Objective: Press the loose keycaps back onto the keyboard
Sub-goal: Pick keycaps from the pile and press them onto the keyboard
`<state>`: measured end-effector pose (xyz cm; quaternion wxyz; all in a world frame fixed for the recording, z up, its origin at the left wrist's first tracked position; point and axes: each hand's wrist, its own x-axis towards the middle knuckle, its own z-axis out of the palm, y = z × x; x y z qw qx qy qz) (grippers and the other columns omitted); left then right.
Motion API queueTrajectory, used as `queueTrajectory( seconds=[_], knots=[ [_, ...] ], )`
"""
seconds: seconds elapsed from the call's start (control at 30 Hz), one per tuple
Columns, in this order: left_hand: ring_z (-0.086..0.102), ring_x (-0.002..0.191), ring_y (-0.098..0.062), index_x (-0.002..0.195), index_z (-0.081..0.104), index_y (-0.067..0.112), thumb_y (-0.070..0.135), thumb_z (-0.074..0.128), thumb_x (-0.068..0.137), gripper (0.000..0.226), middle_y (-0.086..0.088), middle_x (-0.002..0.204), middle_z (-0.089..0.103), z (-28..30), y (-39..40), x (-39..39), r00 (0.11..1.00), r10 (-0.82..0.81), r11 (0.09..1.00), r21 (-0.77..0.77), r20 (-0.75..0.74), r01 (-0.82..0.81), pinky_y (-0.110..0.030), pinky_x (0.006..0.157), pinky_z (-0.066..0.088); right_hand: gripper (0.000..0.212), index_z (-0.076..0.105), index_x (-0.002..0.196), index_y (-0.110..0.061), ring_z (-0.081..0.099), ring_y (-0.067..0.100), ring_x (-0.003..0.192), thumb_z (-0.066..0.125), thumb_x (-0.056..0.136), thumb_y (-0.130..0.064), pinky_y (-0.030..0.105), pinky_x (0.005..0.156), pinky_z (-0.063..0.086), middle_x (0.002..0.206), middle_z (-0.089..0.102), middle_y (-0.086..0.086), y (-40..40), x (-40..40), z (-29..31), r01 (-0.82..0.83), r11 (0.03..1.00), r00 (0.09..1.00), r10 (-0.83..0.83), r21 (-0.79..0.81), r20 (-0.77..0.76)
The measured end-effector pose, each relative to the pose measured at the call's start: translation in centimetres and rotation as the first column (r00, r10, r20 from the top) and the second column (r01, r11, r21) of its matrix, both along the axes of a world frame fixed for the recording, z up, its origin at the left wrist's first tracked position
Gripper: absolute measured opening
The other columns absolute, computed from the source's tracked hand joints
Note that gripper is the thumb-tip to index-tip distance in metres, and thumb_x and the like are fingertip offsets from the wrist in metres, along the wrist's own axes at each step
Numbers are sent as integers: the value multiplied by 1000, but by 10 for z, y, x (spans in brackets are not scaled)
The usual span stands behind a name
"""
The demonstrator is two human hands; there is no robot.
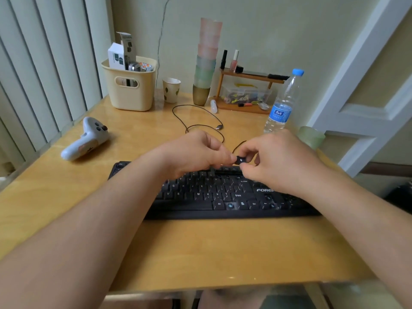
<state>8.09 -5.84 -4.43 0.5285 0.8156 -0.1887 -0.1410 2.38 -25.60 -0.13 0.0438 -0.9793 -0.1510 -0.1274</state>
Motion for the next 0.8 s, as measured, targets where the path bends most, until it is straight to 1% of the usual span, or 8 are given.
queueTrajectory(
  seconds=[0.1, 0.23, 0.37, 0.43, 0.5, 0.63, 0.7, 0.8],
  knots=[
    [70, 92, -6, 94, 81, 30, 43, 78, 91, 13, 13, 91, 79, 2, 9, 2, 985, 68, 987, 136, 158, -90, -23, 81, 52, 12, 74, 95, -42, 59, -1, 82, 75, 83, -44, 33, 78, 56, 83, 65, -23, -3, -4, -8, -33, 999, 975, 38, 29, -217],
    [72, 97, -11, 97, 80, 27, 39, 76, 93, 12, 9, 92, 79, -1, 8, 6, 965, 132, 983, 95, 228, -157, -25, 87, 54, 13, 74, 96, -39, 59, 0, 91, 77, 83, -41, 30, 83, 54, 95, 65, -21, 3, -12, -25, -108, 994, 919, 106, 17, -379],
    [72, 94, -14, 96, 80, 28, 38, 76, 93, 12, 8, 91, 78, -5, 6, 9, 958, 122, 986, 77, 261, -147, -26, 84, 55, 12, 74, 95, -37, 61, 2, 89, 77, 83, -37, 32, 82, 56, 94, 66, -19, 6, -13, -28, -113, 994, 921, 110, 14, -374],
    [72, 91, -10, 96, 80, 29, 39, 76, 93, 11, 10, 90, 78, -7, 6, 11, 954, 112, 987, 76, 279, -139, -25, 83, 55, 12, 74, 94, -37, 61, 1, 89, 76, 83, -37, 34, 82, 57, 94, 66, -19, 8, -14, -27, -124, 992, 925, 114, -3, -361],
    [70, 86, -5, 96, 80, 29, 38, 76, 93, 11, 11, 89, 78, -8, 6, 12, 949, 108, 988, 77, 295, -136, -24, 79, 53, 11, 74, 95, -37, 58, 1, 91, 74, 84, -37, 35, 83, 57, 94, 66, -20, 8, -15, -28, -130, 991, 931, 112, -30, -347],
    [70, 86, -6, 97, 80, 28, 37, 75, 94, 11, 10, 89, 78, -8, 6, 12, 941, 102, 989, 70, 322, -131, -23, 78, 53, 11, 74, 97, -37, 49, 9, 100, 71, 87, -38, 40, 84, 55, 97, 65, -20, 9, -18, -30, -136, 984, 951, 97, -115, -294],
    [68, 80, -1, 97, 80, 28, 38, 75, 94, 11, 11, 88, 78, -8, 5, 12, 940, 93, 989, 75, 327, -124, -21, 72, 49, 11, 75, 98, -36, 45, 8, 99, 69, 88, -37, 41, 84, 55, 98, 64, -20, 10, -20, -29, -133, 981, 955, 88, -142, -283],
    [65, 76, 1, 97, 80, 30, 40, 75, 93, 11, 13, 87, 77, -9, 5, 12, 938, 83, 988, 94, 338, -122, -19, 69, 46, 11, 76, 99, -35, 46, 11, 99, 68, 91, -35, 43, 84, 56, 99, 65, -20, 12, -21, -28, -134, 976, 956, 81, -173, -281]
  ],
)
